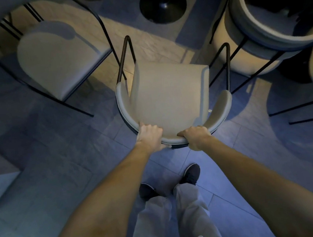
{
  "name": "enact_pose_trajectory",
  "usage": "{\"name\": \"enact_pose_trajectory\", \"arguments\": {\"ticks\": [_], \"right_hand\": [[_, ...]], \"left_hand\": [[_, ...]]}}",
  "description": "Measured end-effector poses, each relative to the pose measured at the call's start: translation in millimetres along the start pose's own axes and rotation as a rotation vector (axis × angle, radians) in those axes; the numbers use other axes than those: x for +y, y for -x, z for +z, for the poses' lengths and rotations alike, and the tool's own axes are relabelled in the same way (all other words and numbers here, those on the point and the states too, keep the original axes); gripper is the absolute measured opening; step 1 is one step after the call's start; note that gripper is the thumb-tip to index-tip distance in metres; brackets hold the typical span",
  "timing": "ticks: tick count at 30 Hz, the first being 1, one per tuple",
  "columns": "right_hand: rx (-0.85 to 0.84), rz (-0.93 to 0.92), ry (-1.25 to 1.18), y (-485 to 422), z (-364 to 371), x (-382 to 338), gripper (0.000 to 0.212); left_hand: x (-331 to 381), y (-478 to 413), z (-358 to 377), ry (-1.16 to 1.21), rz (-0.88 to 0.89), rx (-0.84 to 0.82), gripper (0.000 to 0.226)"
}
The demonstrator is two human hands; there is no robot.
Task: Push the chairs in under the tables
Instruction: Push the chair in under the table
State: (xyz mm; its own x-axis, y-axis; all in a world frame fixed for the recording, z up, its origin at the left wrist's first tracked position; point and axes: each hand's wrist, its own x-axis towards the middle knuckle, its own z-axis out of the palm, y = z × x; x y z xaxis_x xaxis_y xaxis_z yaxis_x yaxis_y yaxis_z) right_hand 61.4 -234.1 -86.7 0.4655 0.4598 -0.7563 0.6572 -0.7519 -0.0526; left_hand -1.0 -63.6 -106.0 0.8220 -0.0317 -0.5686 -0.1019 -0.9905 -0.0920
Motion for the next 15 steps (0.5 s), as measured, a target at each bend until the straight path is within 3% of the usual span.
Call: {"name": "enact_pose_trajectory", "arguments": {"ticks": [7, 15], "right_hand": [[-0.001, -0.042, 0.071, -23.9, -27.7, 38.4, 0.056], [0.021, -0.105, 0.086, -54.4, -84.1, 71.4, 0.05]], "left_hand": [[10.0, -26.1, -22.8, 0.109, -0.1, -0.001, 0.072], [-13.0, -70.4, -55.9, 0.08, -0.157, 0.066, 0.077]]}}
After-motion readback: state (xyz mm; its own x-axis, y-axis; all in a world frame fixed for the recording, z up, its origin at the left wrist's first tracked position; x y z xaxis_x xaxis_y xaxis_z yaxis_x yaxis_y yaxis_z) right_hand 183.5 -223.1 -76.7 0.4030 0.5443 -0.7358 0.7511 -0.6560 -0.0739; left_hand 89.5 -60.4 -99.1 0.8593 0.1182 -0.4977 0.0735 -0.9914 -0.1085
